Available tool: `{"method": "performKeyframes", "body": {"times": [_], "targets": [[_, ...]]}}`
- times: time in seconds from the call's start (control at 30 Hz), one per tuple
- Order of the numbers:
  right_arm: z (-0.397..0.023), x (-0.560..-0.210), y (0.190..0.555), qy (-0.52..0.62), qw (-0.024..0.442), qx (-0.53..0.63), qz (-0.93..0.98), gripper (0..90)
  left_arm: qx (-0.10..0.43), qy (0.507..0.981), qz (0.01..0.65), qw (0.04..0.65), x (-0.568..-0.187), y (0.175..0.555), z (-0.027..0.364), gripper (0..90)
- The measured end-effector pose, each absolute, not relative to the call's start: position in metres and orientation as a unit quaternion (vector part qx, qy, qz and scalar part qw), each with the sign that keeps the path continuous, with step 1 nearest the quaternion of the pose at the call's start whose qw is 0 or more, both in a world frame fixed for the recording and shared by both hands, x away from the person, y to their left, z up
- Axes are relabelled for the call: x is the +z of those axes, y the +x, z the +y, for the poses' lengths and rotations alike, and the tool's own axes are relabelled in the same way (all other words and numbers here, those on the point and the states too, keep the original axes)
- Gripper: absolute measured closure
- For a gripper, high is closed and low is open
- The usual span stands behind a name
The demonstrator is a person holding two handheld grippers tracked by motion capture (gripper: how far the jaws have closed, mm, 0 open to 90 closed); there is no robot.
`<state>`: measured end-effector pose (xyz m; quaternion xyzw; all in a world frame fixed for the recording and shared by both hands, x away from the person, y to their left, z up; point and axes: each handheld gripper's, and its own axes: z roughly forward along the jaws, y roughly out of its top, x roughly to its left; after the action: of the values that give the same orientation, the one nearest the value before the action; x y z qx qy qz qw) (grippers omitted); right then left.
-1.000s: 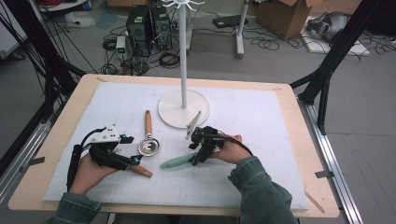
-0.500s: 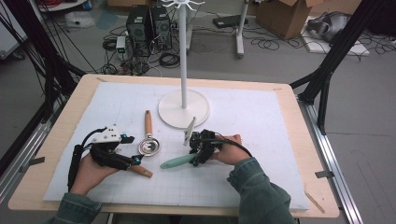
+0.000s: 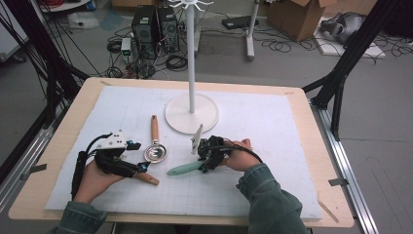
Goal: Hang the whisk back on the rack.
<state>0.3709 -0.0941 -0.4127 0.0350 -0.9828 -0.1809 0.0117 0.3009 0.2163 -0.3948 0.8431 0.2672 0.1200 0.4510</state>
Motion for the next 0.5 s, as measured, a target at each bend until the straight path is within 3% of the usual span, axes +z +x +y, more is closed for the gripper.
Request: {"method": "performKeyframes", "body": {"times": [0.5], "targets": [[-0.104, -0.399, 0.372, 0.006, 0.015, -0.209, -0.978, 69.0, 0.107, 0.838, 0.265, 0.464, -0.395, 0.302, 0.213, 22.9]]}}
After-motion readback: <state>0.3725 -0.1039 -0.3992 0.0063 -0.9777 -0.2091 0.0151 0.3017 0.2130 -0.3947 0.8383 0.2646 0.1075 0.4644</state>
